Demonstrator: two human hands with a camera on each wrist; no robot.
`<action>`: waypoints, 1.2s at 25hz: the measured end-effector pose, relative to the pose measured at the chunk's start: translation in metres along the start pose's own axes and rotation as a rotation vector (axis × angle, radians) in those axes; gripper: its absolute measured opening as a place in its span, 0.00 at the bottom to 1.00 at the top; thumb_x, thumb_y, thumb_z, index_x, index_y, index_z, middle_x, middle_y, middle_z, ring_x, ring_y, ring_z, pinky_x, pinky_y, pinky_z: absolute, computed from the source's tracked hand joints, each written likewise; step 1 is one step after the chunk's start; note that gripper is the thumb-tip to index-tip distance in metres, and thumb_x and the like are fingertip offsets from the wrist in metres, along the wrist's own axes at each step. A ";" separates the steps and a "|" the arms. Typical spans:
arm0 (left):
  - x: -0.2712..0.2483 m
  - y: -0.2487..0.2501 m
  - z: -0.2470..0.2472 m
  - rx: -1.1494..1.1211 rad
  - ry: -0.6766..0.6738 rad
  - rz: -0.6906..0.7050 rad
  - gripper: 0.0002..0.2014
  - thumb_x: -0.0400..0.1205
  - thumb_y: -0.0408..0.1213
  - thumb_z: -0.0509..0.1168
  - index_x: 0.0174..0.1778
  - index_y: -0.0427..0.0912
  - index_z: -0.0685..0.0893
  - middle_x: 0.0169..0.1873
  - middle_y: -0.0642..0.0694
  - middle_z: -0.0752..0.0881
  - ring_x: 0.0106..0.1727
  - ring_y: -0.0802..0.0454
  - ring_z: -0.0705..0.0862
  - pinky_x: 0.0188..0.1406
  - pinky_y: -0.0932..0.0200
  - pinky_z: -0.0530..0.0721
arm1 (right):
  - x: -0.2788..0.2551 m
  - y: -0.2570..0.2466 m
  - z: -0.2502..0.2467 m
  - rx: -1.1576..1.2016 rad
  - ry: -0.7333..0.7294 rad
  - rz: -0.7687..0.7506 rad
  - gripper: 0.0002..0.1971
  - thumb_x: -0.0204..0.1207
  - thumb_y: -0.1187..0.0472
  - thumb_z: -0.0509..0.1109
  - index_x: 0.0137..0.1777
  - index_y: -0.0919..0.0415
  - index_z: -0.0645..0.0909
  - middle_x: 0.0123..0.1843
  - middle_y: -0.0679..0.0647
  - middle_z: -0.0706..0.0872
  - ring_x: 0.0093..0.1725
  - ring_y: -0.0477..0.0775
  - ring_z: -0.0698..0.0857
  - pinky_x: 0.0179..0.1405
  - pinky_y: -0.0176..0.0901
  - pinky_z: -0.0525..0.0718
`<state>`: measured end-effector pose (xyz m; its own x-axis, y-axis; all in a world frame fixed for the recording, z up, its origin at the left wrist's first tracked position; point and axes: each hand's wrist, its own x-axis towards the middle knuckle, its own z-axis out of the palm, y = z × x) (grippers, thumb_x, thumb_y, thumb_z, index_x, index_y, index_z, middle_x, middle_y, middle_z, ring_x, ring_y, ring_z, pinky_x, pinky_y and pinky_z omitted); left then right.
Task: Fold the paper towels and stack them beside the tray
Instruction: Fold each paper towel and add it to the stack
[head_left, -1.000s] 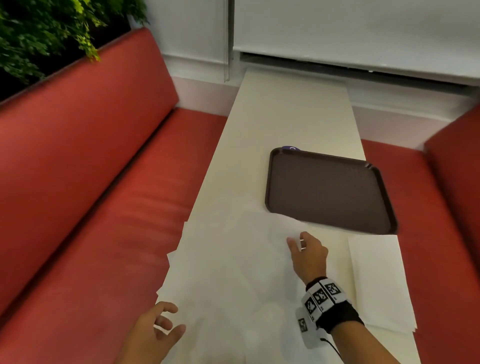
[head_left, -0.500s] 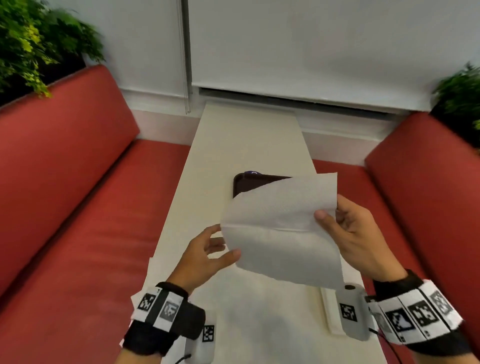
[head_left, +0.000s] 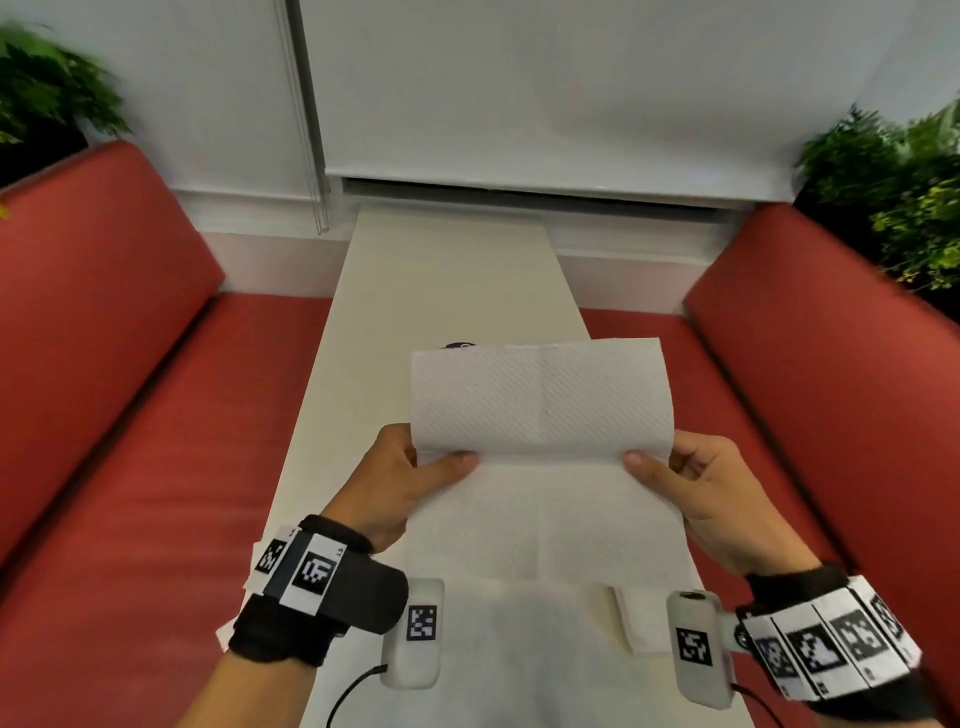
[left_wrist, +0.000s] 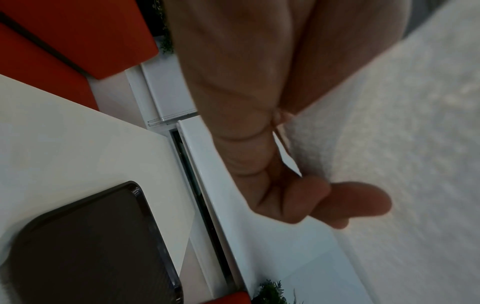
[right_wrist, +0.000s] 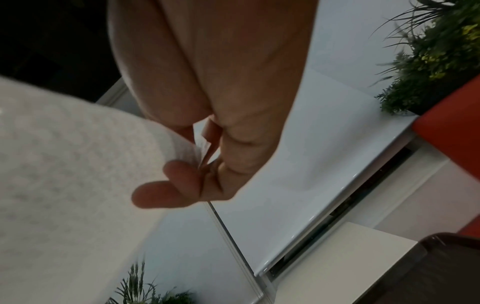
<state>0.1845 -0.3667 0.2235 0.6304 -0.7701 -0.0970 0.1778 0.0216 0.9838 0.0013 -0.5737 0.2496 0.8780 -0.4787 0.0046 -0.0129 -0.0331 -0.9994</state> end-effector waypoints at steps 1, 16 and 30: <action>0.001 0.001 0.001 -0.006 0.019 0.004 0.11 0.75 0.28 0.68 0.53 0.37 0.85 0.46 0.44 0.91 0.49 0.49 0.89 0.43 0.59 0.88 | 0.001 0.003 -0.001 0.036 0.020 -0.020 0.12 0.69 0.56 0.76 0.51 0.59 0.90 0.52 0.60 0.91 0.52 0.59 0.90 0.44 0.42 0.88; 0.033 -0.043 0.045 0.221 -0.083 -0.136 0.04 0.73 0.23 0.71 0.36 0.35 0.85 0.32 0.40 0.88 0.33 0.43 0.88 0.36 0.53 0.84 | -0.050 0.088 -0.055 -0.014 0.452 0.171 0.03 0.66 0.70 0.78 0.36 0.62 0.89 0.32 0.52 0.87 0.28 0.47 0.83 0.27 0.35 0.82; 0.169 -0.206 0.180 1.004 -0.220 -0.062 0.18 0.82 0.29 0.57 0.63 0.48 0.83 0.55 0.38 0.84 0.57 0.38 0.82 0.63 0.47 0.79 | -0.070 0.204 -0.096 -0.484 0.561 0.558 0.16 0.77 0.67 0.70 0.61 0.52 0.85 0.33 0.50 0.89 0.27 0.39 0.86 0.26 0.19 0.74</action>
<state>0.1186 -0.6156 0.0317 0.4711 -0.8537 -0.2219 -0.5717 -0.4871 0.6602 -0.1089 -0.6310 0.0492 0.3262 -0.8858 -0.3302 -0.6732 0.0275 -0.7390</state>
